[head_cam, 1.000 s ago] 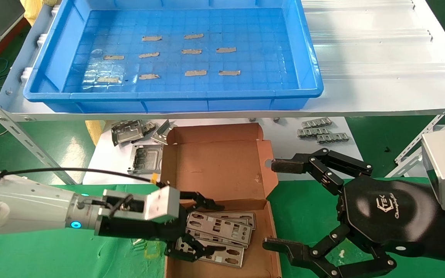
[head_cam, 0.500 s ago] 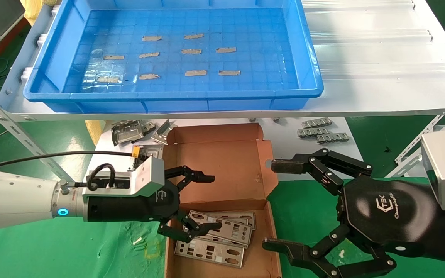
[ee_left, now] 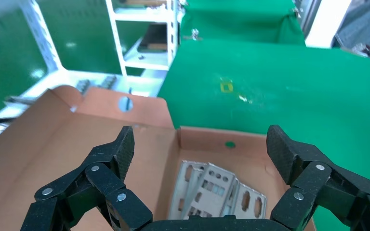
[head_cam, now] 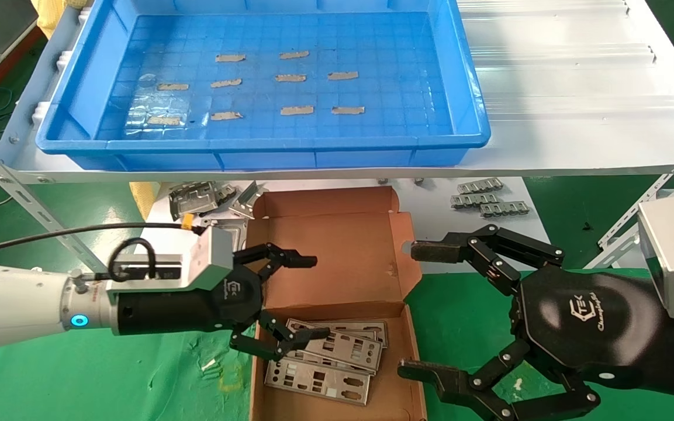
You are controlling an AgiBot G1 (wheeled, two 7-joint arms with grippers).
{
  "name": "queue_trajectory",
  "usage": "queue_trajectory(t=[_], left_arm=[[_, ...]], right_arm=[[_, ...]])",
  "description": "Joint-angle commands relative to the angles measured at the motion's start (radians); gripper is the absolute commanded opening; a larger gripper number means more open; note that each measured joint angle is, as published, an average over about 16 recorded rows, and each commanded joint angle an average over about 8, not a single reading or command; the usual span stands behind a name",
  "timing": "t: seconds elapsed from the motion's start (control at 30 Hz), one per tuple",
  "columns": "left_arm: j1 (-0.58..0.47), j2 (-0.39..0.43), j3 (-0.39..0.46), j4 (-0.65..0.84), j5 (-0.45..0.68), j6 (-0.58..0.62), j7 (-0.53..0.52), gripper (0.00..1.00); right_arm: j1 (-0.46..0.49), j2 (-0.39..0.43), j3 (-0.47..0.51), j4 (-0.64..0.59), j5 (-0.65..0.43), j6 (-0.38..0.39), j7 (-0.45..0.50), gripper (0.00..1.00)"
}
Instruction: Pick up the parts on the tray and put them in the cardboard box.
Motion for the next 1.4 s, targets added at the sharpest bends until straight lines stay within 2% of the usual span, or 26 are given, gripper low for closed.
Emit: queue_trajectory(t=[0.03,1.4], left_arm=[[0.015,-0.018,-0.014,-0.038,-0.01,-0.004,-0.023,1.0],[0.331,-0.397,-0.312,-0.831,-0.227,-0.077,-0.503,1.0]], right_arm=[[0.0,0.0,0.0,0.0,0.0,0.0,0.0,1.0],[0.0,0.0,0.0,0.0,0.0,0.0,0.0,1.0]])
